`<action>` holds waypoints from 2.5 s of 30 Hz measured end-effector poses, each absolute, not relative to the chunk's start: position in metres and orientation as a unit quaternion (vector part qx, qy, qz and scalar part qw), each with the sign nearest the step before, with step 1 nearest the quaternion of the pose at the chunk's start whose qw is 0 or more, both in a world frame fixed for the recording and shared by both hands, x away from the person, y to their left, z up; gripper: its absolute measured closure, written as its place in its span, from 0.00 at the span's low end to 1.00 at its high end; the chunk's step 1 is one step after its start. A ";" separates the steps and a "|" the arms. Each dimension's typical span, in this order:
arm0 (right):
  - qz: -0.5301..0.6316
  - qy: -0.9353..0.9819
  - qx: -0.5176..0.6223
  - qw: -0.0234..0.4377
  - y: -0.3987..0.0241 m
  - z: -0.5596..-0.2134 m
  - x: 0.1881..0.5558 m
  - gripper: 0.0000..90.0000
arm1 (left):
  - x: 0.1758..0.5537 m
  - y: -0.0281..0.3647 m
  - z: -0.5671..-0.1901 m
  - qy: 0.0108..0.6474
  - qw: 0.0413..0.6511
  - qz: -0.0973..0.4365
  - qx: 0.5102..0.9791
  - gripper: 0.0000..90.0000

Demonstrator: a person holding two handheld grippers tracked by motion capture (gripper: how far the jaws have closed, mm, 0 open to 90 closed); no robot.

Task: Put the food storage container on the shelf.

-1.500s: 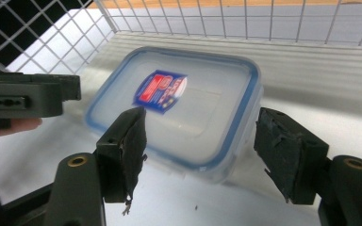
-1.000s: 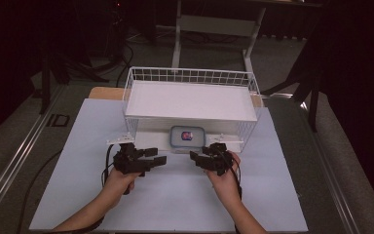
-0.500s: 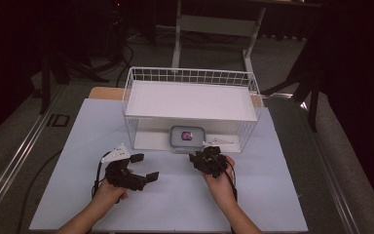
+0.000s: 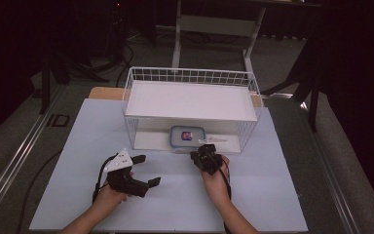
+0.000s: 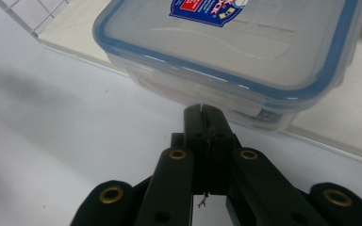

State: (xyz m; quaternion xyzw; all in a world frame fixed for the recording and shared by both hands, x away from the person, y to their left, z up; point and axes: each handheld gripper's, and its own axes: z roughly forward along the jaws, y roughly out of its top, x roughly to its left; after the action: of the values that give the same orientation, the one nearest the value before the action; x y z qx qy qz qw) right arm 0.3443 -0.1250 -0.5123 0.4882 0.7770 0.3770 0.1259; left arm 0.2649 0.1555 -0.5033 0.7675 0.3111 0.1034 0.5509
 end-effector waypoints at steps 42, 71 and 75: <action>0.391 0.761 0.502 0.125 -0.095 -0.515 0.397 1.00 | 0.266 0.162 -0.508 0.313 0.551 0.116 0.765 0.02; 0.429 0.766 0.459 0.139 -0.106 -0.503 0.358 0.68 | 0.266 0.160 -0.507 0.309 0.554 0.117 0.764 0.02; 0.454 0.761 0.444 0.136 -0.109 -0.498 0.348 0.42 | 0.266 0.160 -0.507 0.309 0.554 0.114 0.764 0.02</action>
State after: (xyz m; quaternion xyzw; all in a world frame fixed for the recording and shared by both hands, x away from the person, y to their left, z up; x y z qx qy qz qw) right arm 0.3482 -0.1088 -0.4975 0.4442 0.7606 0.4536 0.1358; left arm 0.2659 0.1599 -0.5073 0.7641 0.3092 0.1144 0.5545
